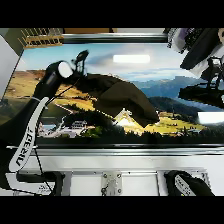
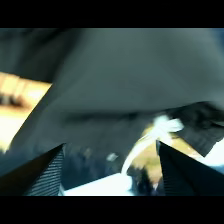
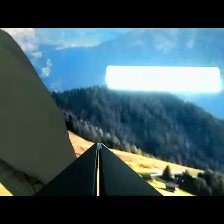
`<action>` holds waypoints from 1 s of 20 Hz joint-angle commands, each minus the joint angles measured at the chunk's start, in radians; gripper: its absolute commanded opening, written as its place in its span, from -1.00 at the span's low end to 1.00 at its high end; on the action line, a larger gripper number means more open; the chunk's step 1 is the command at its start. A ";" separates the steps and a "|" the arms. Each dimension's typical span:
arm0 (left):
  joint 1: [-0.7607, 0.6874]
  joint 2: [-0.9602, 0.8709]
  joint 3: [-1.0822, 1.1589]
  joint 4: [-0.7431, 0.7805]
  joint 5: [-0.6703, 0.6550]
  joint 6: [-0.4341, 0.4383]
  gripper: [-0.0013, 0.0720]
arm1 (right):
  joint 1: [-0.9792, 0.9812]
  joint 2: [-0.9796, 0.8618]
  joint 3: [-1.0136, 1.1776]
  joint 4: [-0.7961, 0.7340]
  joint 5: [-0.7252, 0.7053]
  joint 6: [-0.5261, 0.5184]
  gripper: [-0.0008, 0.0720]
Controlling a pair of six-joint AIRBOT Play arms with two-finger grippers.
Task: Fold the clothes and pants, and hang the long-sleeved shirts on hangers.
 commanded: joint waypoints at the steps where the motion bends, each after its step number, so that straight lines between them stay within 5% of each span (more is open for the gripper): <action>1: 0.138 0.038 -0.317 -0.141 0.119 -0.088 0.67 | 0.001 0.010 -0.001 -0.011 0.066 0.045 -0.93; 8: 0.130 -0.117 -0.399 -0.492 0.257 0.096 0.67 | 0.001 0.010 -0.001 -0.011 0.103 0.076 -0.93; 16: 0.045 -0.254 -0.222 -0.464 0.224 0.103 0.66 | 0.001 0.010 -0.001 -0.009 0.103 0.102 -0.93; 17: 0.045 -0.255 -0.214 -0.464 0.222 0.103 0.53 | 0.001 0.010 -0.001 -0.009 0.103 0.102 -0.93; 18: 0.046 -0.254 -0.202 -0.464 0.215 0.108 -0.45 | 0.001 0.010 -0.001 -0.009 0.103 0.102 -0.93; 19: 0.053 -0.250 -0.187 -0.465 0.208 0.121 -0.94 | 0.001 0.010 -0.001 -0.009 0.103 0.103 -0.93; 20: 0.065 -0.238 -0.172 -0.463 0.197 0.127 -0.95 | 0.001 0.010 -0.002 -0.011 0.103 0.114 -0.93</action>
